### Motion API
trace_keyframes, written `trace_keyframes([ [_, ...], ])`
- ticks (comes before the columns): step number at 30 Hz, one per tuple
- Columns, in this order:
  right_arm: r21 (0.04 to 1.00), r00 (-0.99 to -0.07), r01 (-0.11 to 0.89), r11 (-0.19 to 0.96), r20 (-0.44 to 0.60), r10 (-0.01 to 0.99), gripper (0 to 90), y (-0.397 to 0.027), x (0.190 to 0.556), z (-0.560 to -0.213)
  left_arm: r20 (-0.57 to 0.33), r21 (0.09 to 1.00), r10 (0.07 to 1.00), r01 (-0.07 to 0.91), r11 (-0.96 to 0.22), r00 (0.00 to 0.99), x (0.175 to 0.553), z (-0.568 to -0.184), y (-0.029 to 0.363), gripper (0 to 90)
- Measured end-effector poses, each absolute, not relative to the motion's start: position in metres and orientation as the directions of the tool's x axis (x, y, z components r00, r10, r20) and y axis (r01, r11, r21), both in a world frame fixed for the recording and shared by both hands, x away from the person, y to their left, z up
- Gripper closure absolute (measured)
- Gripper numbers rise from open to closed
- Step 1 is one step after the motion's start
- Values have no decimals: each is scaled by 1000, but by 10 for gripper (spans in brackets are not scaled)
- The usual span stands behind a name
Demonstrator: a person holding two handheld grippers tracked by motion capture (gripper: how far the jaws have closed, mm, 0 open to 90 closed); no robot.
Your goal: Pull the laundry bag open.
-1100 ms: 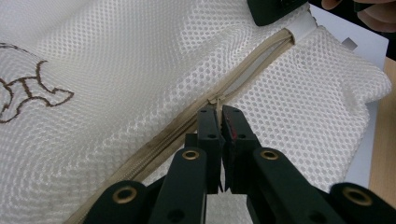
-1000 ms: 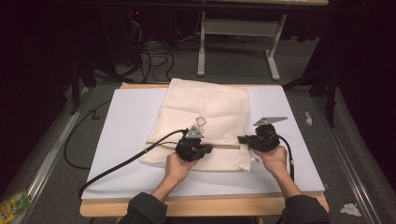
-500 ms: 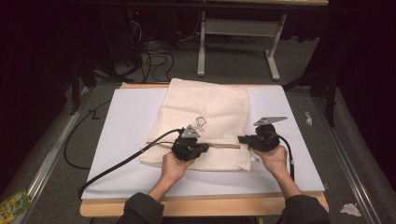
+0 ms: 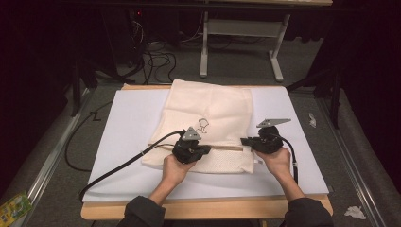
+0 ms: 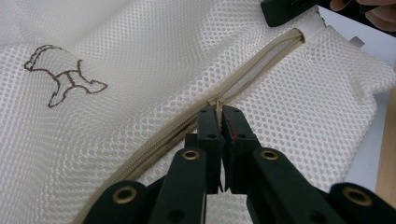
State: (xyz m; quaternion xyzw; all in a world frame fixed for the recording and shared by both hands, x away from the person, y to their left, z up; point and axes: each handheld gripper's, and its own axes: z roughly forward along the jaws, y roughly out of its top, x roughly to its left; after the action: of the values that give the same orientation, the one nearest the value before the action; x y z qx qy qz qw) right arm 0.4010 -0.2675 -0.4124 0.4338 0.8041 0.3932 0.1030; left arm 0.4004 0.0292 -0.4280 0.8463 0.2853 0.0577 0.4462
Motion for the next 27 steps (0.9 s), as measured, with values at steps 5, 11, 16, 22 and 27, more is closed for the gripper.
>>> trace_keyframes([
  [5,722,-605,615,317,173,777,883,-268,402,-413,-164,787,544,442,-430,823,400,-431,35,873],
  [11,723,-602,616,313,176,779,883,-267,402,-414,-160,794,546,436,-424,822,400,-428,37,873],
  [16,720,-598,620,312,176,782,883,-269,402,-413,-163,793,555,443,-418,816,401,-427,42,873],
  [22,723,-598,617,310,175,782,883,-268,402,-413,-154,798,561,437,-415,814,401,-423,47,873],
  [27,724,-600,616,310,177,780,883,-268,402,-414,-155,800,566,439,-409,810,402,-423,51,873],
])
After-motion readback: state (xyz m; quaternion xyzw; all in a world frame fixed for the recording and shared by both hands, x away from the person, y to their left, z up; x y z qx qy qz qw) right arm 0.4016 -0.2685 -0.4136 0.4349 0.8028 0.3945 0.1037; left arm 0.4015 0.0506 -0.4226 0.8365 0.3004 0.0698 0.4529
